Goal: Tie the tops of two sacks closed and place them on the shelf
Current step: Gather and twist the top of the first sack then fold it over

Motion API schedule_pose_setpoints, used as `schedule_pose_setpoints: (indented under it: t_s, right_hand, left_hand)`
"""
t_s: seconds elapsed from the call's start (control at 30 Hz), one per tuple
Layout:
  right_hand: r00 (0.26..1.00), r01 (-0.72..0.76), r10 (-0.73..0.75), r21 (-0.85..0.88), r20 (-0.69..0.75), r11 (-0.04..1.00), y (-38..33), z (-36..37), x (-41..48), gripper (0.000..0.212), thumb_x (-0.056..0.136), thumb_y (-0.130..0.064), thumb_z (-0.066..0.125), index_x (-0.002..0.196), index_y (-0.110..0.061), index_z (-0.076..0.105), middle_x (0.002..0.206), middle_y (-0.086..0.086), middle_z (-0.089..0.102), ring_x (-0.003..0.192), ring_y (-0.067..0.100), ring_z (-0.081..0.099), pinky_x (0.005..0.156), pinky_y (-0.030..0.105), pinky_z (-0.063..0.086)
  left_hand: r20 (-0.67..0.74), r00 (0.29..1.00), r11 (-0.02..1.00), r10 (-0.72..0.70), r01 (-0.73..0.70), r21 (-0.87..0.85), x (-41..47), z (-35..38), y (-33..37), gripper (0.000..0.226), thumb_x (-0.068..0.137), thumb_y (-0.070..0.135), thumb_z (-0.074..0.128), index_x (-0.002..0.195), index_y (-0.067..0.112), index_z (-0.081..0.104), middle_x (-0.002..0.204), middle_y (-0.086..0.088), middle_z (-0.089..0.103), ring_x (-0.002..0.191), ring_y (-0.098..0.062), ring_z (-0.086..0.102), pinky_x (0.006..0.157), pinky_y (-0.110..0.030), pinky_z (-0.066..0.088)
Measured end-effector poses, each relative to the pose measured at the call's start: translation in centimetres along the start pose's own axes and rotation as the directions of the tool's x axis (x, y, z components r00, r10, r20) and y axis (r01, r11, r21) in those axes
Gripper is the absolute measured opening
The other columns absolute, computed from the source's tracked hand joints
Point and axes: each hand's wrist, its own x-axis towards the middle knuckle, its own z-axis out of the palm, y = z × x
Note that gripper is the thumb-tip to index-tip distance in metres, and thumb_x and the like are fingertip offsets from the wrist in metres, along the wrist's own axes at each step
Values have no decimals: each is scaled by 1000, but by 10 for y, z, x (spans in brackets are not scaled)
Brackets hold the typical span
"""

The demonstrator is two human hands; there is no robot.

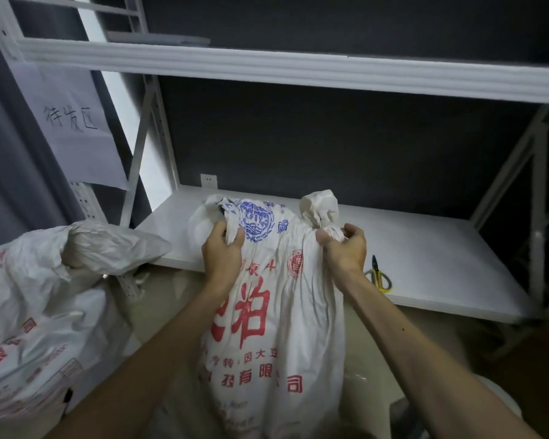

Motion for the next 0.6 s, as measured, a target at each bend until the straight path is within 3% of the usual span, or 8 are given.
schedule_pose_setpoints:
  t_s: [0.07, 0.23, 0.37, 0.47, 0.53, 0.6]
  right_hand:
    - [992, -125, 125, 4, 10, 992, 6, -16, 9, 65, 70, -16, 85, 125, -7, 51, 113, 4, 60, 100, 23, 60, 90, 32, 50]
    - [935, -341, 331, 64, 124, 938, 9, -51, 22, 31, 60, -2, 84, 87, 2, 70, 90, 11, 73, 84, 27, 69, 83, 38, 58]
    - [906, -386, 363, 73, 218, 920, 0, -63, 21, 27, 72, 1, 76, 98, 1, 69, 95, 11, 72, 84, 24, 67, 67, 29, 53]
    - [901, -408, 369, 157, 227, 900, 1, -67, 20, 34, 75, -1, 73, 108, -2, 67, 101, 11, 72, 91, 25, 67, 77, 32, 54]
    - [931, -346, 306, 217, 198, 913, 3, -66, 19, 40, 77, 1, 71, 116, -5, 62, 107, 10, 70, 94, 24, 66, 75, 30, 53]
    - [954, -276, 233, 251, 187, 928, 6, -62, 17, 44, 80, 3, 68, 121, -10, 59, 110, 8, 68, 95, 23, 65, 71, 28, 52]
  left_hand:
    - [82, 989, 986, -127, 134, -94, -1, 12, 2, 15, 94, 21, 62, 109, 22, 63, 107, 5, 72, 99, -19, 68, 91, -43, 56]
    - [236, 921, 910, -310, 359, -205, 11, 32, 6, 47, 75, 46, 76, 115, 22, 67, 100, 3, 77, 94, -24, 73, 94, -47, 55]
    - [327, 838, 838, -436, 511, -193, 24, 39, 13, 58, 76, 61, 69, 113, 16, 68, 95, -2, 78, 92, -27, 74, 95, -46, 54]
    - [335, 852, 854, -402, 481, -198, 24, 37, 14, 52, 89, 55, 60, 127, 19, 60, 113, -6, 74, 101, -28, 71, 98, -48, 53]
    - [324, 890, 893, -322, 399, -210, 21, 32, 16, 51, 96, 42, 58, 143, 27, 44, 127, -5, 66, 107, -27, 68, 98, -50, 53]
    - [329, 914, 934, -237, 308, -184, 18, 26, 17, 53, 98, 32, 58, 146, 31, 37, 128, 0, 63, 111, -24, 66, 98, -48, 53]
